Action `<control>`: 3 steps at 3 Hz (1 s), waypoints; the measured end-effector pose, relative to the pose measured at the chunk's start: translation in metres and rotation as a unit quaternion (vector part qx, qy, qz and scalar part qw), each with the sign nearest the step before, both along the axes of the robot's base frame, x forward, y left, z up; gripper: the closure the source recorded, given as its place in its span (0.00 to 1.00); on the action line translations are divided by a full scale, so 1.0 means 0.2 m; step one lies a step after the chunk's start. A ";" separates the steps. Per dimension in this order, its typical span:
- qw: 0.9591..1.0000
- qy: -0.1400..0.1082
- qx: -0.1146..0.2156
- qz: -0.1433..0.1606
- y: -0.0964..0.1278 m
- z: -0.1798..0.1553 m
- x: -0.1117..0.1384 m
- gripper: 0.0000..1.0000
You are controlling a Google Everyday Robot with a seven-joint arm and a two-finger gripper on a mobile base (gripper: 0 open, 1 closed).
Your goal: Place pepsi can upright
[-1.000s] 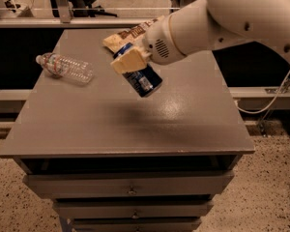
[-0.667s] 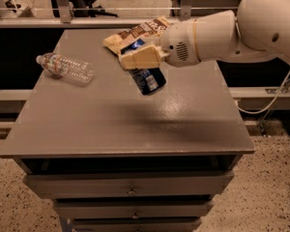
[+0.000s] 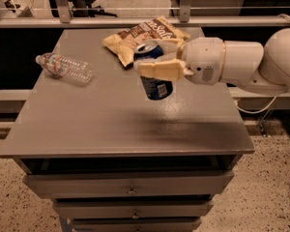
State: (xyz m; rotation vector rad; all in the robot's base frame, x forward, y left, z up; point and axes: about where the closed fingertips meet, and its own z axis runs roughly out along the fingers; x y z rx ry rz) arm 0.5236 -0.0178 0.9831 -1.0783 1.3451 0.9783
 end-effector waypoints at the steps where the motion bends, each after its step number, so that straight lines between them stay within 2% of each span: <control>1: 0.999 -0.049 -0.001 0.009 0.02 0.03 -0.02 1.00; 2: 0.998 -0.049 0.025 0.005 0.01 0.03 -0.03 1.00; 3: 0.996 -0.055 0.066 0.007 0.02 -0.03 -0.05 1.00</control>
Offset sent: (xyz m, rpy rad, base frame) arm -0.0090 -0.0078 0.0065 0.1451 -0.1018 0.0008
